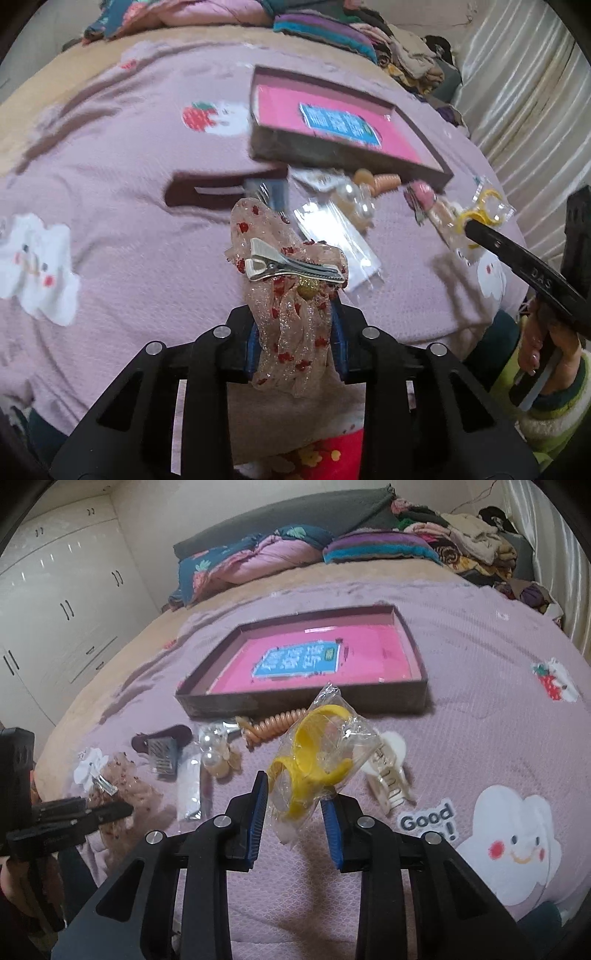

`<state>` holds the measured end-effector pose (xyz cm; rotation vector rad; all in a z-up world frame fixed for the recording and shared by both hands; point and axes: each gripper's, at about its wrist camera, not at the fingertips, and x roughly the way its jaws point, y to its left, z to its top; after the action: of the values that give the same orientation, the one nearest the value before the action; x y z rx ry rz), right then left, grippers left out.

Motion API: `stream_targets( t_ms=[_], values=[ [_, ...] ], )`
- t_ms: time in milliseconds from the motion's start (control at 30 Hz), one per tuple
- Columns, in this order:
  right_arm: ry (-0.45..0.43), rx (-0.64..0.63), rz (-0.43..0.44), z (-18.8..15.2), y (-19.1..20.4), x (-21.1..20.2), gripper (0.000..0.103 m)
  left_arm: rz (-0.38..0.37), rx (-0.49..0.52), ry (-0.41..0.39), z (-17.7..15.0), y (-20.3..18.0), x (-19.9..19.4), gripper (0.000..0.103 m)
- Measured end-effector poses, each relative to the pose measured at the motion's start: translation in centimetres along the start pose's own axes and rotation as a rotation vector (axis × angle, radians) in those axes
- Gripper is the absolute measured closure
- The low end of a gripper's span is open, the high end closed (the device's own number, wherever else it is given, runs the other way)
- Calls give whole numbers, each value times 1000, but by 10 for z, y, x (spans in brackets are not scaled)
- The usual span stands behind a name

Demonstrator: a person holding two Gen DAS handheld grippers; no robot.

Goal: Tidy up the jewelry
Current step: 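Carry both items into the pink tray and open both tools to release them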

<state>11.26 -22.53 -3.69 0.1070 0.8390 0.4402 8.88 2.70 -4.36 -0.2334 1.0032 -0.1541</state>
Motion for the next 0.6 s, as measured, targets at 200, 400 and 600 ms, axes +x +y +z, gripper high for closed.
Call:
stream_targets(
  t_ms=[200, 400, 600],
  values=[
    [-44, 22, -6, 13, -11, -19, 76, 7, 19, -52, 28, -3, -12, 81],
    [-90, 41, -51, 32, -31, -35, 76, -5, 45, -97, 62, -16, -11, 81],
    [-119, 45, -88, 53, -50, -43, 76, -24, 68, -131, 100, -33, -1, 81]
  ],
)
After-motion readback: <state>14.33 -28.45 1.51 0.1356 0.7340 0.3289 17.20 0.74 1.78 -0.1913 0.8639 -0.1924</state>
